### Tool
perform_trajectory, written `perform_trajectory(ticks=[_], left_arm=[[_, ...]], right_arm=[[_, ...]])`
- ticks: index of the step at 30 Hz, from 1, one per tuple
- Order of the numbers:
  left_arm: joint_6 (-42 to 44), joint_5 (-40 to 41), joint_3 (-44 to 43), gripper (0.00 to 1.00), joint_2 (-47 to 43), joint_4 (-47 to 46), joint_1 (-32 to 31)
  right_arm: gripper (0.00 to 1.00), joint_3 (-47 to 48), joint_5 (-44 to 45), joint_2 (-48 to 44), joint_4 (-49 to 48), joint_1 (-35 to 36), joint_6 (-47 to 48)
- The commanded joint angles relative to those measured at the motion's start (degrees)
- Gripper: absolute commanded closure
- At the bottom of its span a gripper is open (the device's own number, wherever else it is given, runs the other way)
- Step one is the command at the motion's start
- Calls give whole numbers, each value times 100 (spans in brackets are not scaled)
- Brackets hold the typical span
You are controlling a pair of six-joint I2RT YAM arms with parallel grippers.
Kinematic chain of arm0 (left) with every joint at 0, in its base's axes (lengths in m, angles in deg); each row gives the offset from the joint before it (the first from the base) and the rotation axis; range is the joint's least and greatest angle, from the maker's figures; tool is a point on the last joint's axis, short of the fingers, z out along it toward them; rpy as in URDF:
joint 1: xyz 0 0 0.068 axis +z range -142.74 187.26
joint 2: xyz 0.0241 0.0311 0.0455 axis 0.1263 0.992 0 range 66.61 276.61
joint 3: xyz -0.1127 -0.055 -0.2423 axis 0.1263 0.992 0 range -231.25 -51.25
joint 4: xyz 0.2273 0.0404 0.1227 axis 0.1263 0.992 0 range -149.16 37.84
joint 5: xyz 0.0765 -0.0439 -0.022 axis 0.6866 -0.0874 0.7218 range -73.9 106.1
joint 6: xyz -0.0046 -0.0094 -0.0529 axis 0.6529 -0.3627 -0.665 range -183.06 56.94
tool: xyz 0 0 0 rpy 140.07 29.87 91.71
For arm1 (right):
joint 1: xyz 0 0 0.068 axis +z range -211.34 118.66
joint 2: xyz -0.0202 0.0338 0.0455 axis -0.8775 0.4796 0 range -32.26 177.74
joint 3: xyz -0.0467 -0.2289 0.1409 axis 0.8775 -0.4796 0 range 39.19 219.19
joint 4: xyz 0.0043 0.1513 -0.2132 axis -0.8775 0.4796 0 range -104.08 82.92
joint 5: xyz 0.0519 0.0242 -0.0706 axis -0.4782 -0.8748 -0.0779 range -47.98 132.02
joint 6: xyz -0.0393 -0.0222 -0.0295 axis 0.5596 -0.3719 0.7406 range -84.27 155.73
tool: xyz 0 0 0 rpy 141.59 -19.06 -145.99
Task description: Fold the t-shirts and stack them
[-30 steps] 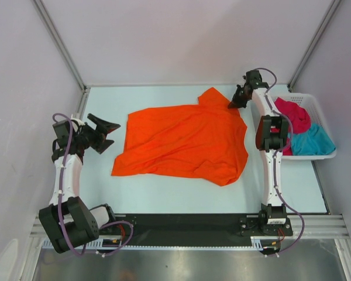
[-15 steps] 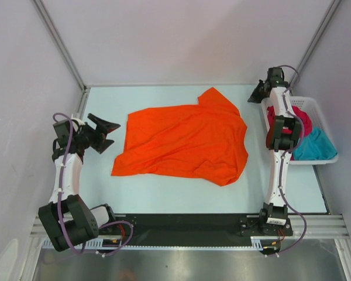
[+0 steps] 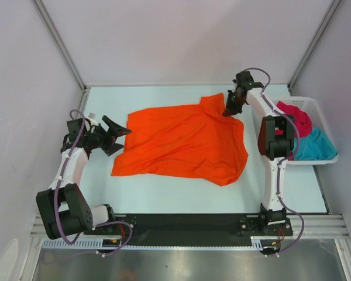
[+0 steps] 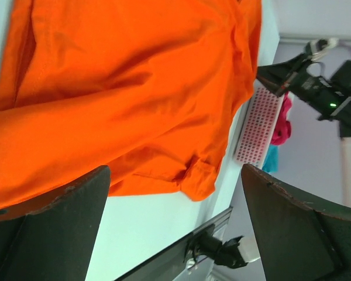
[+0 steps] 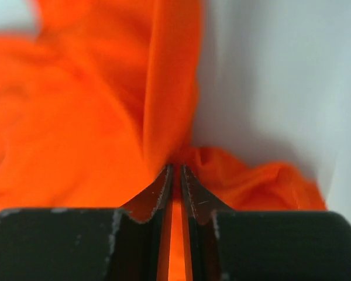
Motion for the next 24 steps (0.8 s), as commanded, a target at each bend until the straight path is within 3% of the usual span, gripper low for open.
perform_trajectory(ticks=[1,4,7,8,10,12,13,16,17,18,20,23,24], left_arm=[[412,18,-239,1,-22,193,-188],[491,27,-178,0,-66,273,-232],[579,53,-133,0,-163,378,-224],[596,80,-125,0,-189,405,-224],[658,106,-124,0,-242,484,-224],[667,133,-116,0,-277,501,-224],[650,133,-107,0,-286,493,-232],[658,106,-107,0,-295,519,-224],[667,115,-116,0,-330,545,-232],[693,159,-124,0,-365,580,-233],[711,185,-116,0,-444,633,-233],[772,220,-133,0,-480,721,-233],[764,221,-125,0,-488,739,-233]], right_arm=[[85,-1119,200,-1525,-201,418,126],[83,-1738,341,-2132,-447,559,21],[84,-2065,1296,-2537,-116,804,108],[85,-2039,2065,-2624,-9,893,152],[100,-2065,2746,-2897,132,1060,144],[100,-2317,3364,-3168,54,1218,-162],[100,-2511,3243,-3240,-225,1210,-286],[100,-3337,526,-3259,-1032,667,-558],[100,-3600,-971,-3223,-1306,360,-716],[100,-4081,-1438,-3214,-1631,296,-961],[98,-4349,-1131,-3389,-2064,383,-929],[78,-4306,-390,-3513,-1942,770,-552],[76,-4219,-362,-3461,-1898,779,-507]])
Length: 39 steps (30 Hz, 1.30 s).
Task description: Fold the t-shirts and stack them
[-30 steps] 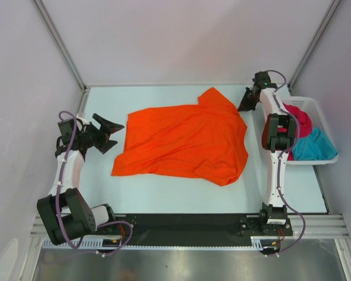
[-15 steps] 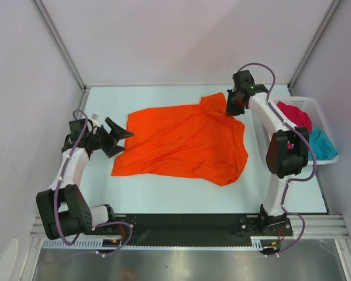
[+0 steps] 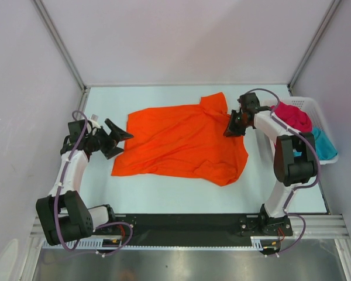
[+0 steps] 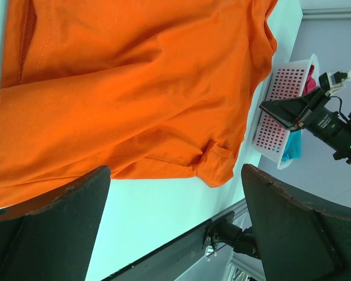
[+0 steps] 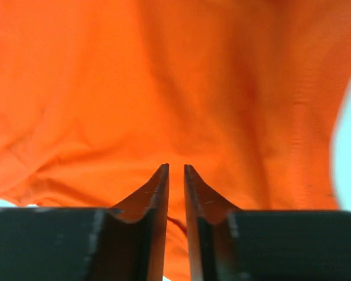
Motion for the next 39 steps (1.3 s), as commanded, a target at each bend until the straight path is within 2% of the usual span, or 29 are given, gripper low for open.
perform_trajectory(ticks=[1,4,6,12,19,34,37,39], left_arm=[[193,59,-131,0,-204,96,-34],[184,41,-148,0,-213,114,-34],[193,67,-157,0,-257,123,-34],[237,129,-210,1,-231,175,-34],[246,155,-385,0,-37,175,-34],[220,234,-562,0,305,105,-25],[228,243,-570,0,332,96,-34],[237,243,-571,0,350,88,-34]], right_arm=[[76,445,-222,-147,-418,371,212],[73,955,-126,239,-172,274,352],[60,1667,146,617,-14,247,555],[57,4273,525,2083,944,-7,757],[53,6440,595,3770,1639,-201,731],[55,6486,508,4538,1323,-227,722],[57,6459,464,4617,1261,-227,687],[65,6468,455,4661,1209,-219,670]])
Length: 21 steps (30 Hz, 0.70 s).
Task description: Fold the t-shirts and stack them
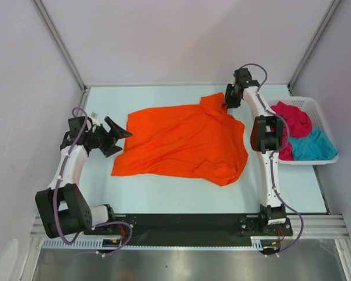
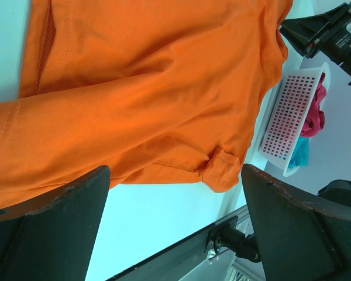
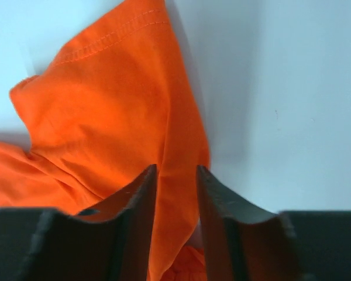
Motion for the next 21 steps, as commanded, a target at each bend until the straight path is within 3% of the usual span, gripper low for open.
perform_trajectory(ticks=[1,6,8,21], left_arm=[[119,36,-262,0,37,-103,-23],[145,36,-245,0,63,-120,-31],[137,36,-245,0,81,-129,-23],[216,53,-210,0,160,-138,-32]], right_arm=[[74,147,-113,167,-159,22,-6],[89,173,-122,203,-247,-22,-59],[100,208,-105,203,-256,-39,-76],[100,725,1071,-78,-248,-303,143]])
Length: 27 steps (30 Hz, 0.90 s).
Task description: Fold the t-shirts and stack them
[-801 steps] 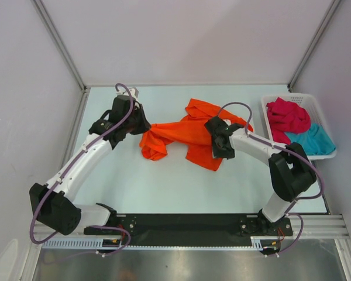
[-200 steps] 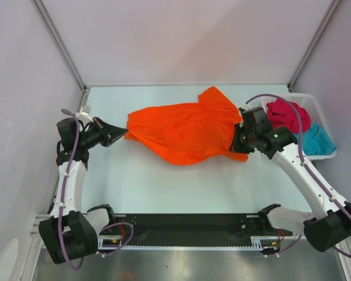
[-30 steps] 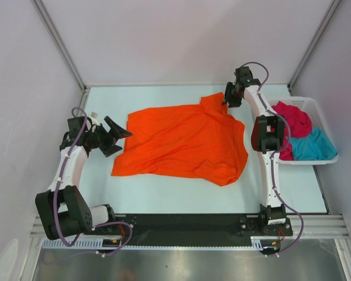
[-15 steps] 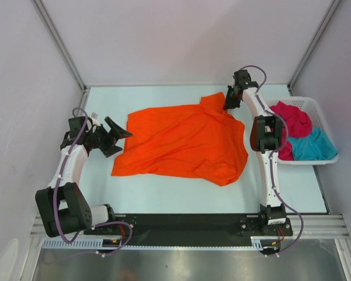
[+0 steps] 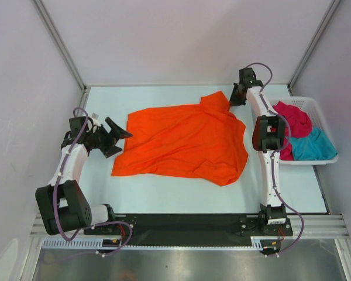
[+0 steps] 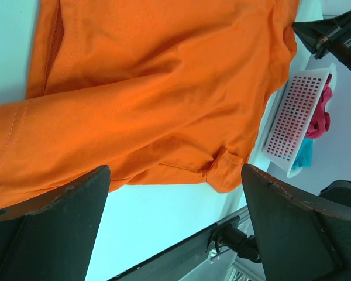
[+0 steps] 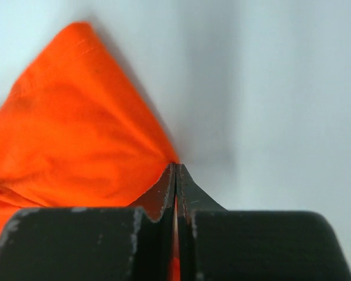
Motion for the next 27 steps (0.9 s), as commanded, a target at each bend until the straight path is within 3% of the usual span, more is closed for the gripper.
perform_trajectory(ticks=[1,14,15,17,18,27], left_arm=[[170,10,-207,0,14,-129,-31],[161,97,-243,0,110,-111,-31],[161,97,-251,0,137,-112,-23],[152,106,-260,0,137,-120,-31],[152,106,-269,0,137,-120,-23],[170,150,-278,0,154,-120,-31]], right_arm=[[100,670,664,-251,-134,-165,181],[100,908,471,-101,-257,-377,154],[98,856,271,-110,-248,-377,154],[75,724,173,-145,-266,-342,120],[71,688,16,-154,-292,-324,119],[64,636,-882,117,-389,-236,-206]])
